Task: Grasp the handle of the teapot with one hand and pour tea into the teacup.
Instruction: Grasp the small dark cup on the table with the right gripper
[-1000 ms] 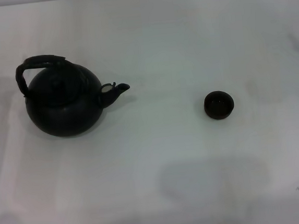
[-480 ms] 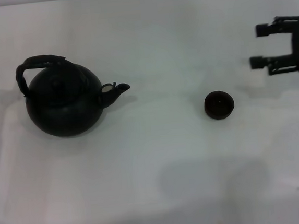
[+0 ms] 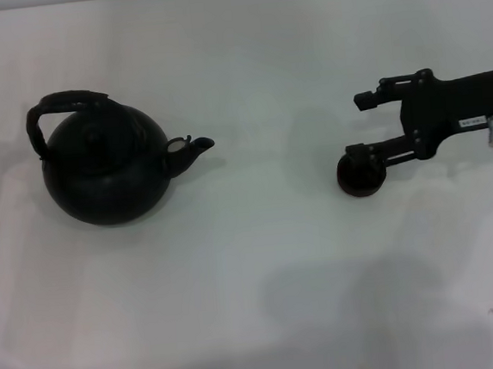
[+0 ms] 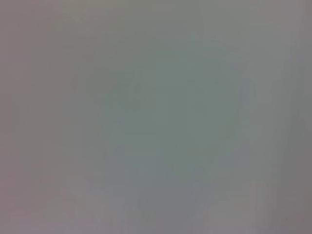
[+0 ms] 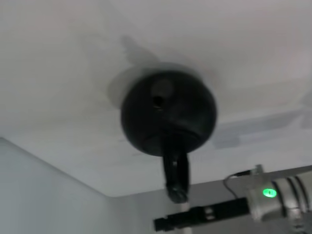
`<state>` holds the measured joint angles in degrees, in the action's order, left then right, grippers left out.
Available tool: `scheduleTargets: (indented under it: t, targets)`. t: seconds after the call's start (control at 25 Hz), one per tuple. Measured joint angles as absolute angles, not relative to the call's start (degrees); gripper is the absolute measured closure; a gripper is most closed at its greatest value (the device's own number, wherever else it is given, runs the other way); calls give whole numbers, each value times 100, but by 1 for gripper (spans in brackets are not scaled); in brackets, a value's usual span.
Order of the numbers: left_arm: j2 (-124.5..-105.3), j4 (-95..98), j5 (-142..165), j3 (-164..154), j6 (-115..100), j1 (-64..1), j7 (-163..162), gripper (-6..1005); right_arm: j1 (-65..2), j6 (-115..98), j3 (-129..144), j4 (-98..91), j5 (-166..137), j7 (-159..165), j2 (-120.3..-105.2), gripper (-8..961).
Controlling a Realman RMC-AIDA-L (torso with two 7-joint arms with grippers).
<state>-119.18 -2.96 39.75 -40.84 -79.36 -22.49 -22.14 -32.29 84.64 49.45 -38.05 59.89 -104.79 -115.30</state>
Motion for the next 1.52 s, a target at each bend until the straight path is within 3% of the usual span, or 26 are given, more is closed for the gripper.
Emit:
scheduleTargets:
  t: [1.52]
  targets:
    - [-11953, -184, 3928, -4069, -7628, -2319, -2281, 119, -3341, 7522, 5300, -2744, 5714, -10247, -11532, 99]
